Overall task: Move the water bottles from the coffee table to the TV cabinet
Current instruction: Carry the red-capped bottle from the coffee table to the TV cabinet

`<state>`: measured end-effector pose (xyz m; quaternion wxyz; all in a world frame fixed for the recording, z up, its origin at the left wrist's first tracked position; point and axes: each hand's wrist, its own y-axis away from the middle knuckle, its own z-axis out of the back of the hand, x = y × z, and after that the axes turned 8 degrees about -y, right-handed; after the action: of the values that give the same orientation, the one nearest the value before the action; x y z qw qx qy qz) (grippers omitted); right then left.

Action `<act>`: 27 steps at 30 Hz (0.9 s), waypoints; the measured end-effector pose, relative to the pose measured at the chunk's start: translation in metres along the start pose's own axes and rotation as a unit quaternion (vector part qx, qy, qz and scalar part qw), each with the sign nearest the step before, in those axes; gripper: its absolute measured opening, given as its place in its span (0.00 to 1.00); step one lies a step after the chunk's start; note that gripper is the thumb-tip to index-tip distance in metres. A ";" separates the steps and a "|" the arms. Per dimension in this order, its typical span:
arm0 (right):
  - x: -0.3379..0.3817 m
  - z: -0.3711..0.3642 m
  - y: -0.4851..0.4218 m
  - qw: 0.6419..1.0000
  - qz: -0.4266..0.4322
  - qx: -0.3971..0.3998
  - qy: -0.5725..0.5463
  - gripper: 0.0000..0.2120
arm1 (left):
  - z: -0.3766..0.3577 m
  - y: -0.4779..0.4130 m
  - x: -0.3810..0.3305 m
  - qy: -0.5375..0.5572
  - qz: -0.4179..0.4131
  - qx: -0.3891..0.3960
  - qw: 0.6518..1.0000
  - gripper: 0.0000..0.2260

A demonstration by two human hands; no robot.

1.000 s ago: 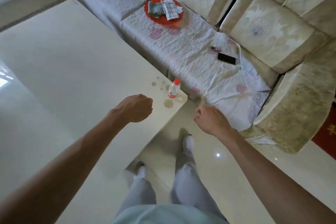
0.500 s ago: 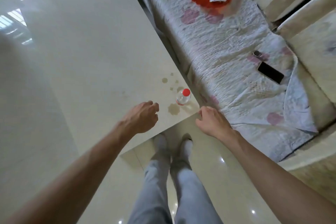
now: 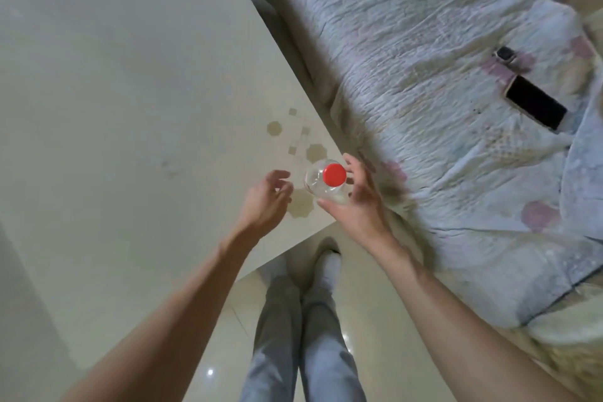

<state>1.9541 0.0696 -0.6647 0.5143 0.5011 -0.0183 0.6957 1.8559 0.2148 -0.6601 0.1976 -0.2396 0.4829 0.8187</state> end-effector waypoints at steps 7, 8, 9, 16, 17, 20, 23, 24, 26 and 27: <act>-0.014 -0.015 -0.013 0.999 0.045 -0.007 -0.028 0.36 | -0.020 -0.006 0.003 0.196 0.071 0.060 0.976 0.12; -0.012 -0.015 -0.014 0.999 0.045 -0.008 -0.026 0.36 | -0.019 -0.003 0.002 0.222 0.083 0.071 0.969 0.13; -0.011 -0.015 -0.014 0.999 0.045 -0.008 -0.027 0.36 | -0.019 0.001 0.001 0.248 0.091 0.078 0.961 0.14; 0.014 0.010 0.005 0.999 0.028 -0.030 -0.028 0.36 | 0.001 0.025 -0.016 0.262 0.092 0.054 0.959 0.10; 0.022 0.016 0.011 0.999 0.028 -0.029 -0.028 0.35 | 0.006 0.030 -0.020 0.253 0.087 0.048 0.962 0.11; 0.054 0.036 0.032 0.997 0.048 -0.032 -0.043 0.34 | 0.025 0.051 -0.036 0.236 0.072 0.033 0.968 0.13; 0.098 0.059 0.059 0.994 0.089 -0.030 -0.051 0.31 | 0.045 0.079 -0.056 0.230 0.053 0.022 0.971 0.12; 0.115 0.066 0.070 0.993 0.100 -0.025 -0.058 0.31 | 0.052 0.090 -0.063 0.231 0.045 0.019 0.972 0.12; 0.146 0.078 0.089 0.990 0.121 -0.012 -0.066 0.31 | 0.066 0.115 -0.076 0.247 0.027 0.014 0.969 0.11; 0.162 0.083 0.099 0.989 0.132 -0.009 -0.066 0.32 | 0.073 0.129 -0.082 0.264 0.016 0.012 0.964 0.11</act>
<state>1.9427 0.0908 -0.4588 0.4204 0.5345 -0.1244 0.7226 1.8354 0.2129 -0.4920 0.0521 -0.4372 0.5313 0.7238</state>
